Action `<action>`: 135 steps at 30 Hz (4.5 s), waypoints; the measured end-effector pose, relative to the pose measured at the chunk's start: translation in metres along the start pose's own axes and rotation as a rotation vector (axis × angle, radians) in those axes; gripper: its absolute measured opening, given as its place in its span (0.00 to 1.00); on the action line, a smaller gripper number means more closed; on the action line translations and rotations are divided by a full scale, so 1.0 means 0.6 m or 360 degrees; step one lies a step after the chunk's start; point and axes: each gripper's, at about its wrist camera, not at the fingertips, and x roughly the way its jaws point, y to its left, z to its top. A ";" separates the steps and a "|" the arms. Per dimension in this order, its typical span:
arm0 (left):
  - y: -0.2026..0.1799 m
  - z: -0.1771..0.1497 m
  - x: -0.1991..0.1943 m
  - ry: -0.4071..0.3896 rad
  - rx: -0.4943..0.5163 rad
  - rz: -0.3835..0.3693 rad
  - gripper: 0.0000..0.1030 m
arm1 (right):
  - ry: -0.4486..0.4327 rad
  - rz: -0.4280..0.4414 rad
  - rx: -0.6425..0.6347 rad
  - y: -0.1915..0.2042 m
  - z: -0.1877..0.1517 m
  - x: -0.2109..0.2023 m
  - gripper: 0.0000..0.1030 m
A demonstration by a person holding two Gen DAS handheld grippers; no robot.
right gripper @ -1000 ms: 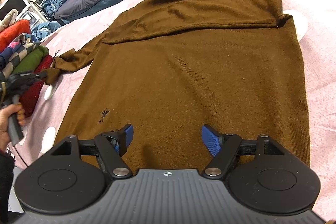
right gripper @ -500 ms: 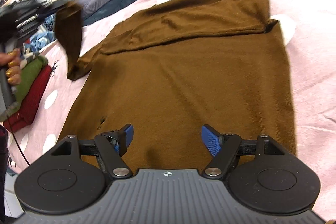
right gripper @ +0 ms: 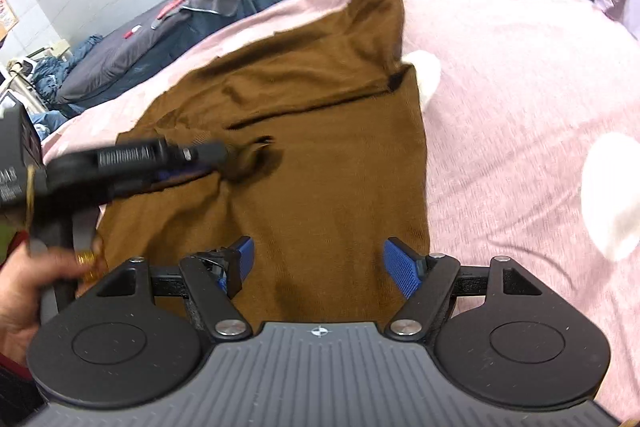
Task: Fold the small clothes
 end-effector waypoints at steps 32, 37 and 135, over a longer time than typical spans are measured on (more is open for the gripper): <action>0.097 -0.068 -0.083 -0.0040 -0.0068 0.0263 1.00 | -0.0144 -0.0120 -0.1165 0.169 0.017 0.170 0.26; 0.095 -0.068 -0.083 -0.0035 -0.0046 0.0268 1.00 | -0.0138 -0.0080 -0.1095 0.167 0.025 0.180 0.13; 0.215 0.140 0.036 -0.0046 0.0005 0.0453 0.93 | -0.0258 -0.0101 0.0177 -0.079 0.276 0.187 0.35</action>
